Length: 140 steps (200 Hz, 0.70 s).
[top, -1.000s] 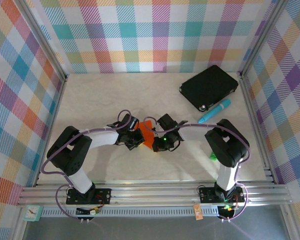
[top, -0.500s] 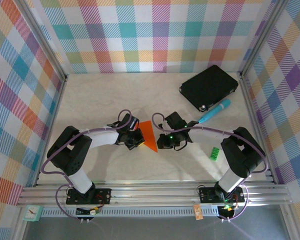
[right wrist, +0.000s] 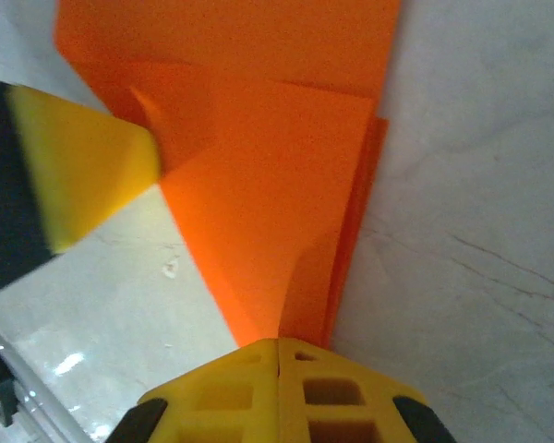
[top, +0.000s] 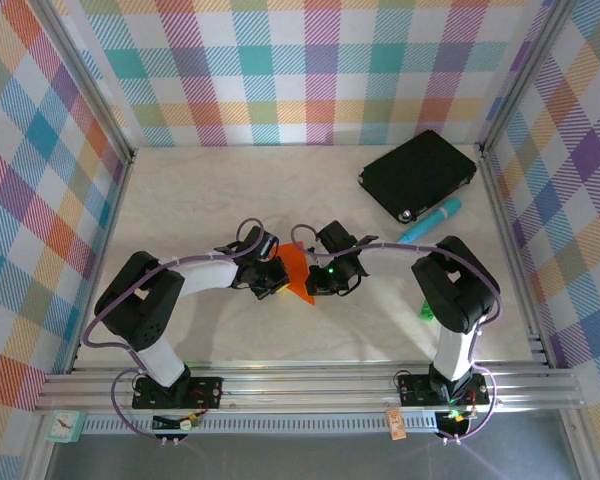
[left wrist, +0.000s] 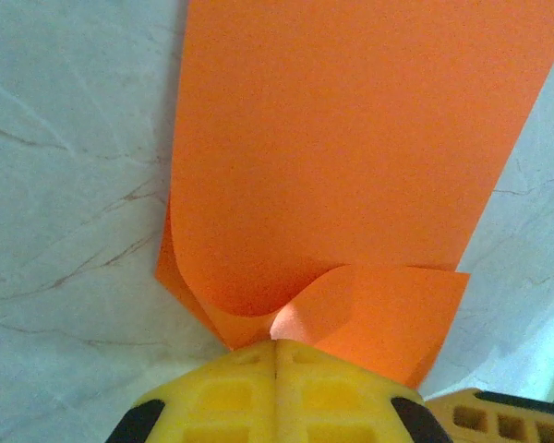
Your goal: Fold a paper plane with a square sheet of paper (pick it up from the middle)
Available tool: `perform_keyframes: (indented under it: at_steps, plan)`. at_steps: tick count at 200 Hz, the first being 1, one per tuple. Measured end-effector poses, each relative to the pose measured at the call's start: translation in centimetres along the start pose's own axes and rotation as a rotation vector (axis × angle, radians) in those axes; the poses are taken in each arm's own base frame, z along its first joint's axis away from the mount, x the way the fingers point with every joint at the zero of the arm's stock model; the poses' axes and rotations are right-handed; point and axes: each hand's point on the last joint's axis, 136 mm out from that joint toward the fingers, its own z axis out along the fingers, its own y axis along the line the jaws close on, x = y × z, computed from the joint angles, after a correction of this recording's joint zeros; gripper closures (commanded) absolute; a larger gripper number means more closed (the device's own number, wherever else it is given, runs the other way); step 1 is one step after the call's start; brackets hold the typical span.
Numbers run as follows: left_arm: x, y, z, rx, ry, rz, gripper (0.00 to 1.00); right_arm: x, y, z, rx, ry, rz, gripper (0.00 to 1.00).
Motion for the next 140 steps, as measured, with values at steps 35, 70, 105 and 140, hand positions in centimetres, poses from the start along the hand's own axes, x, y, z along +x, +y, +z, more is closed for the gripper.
perform_keyframes:
  at_steps: [35,70,105,140]
  plan:
    - [0.0,-0.1,-0.4,-0.005,-0.01,0.044,1.0,0.1,-0.2,0.3,0.007,0.016,0.013,1.0]
    - [-0.6,-2.1,-2.4,0.063,-0.077,0.106,1.0,0.2,-0.3,0.3,0.011,0.022,0.025,1.0]
    - [-0.4,-3.8,-2.9,0.156,-0.114,0.148,1.0,0.2,-0.3,0.4,0.014,0.029,0.037,1.0]
    - [1.1,-4.0,-1.7,0.173,-0.08,0.174,1.0,0.2,-0.2,0.4,0.016,0.038,0.048,1.0]
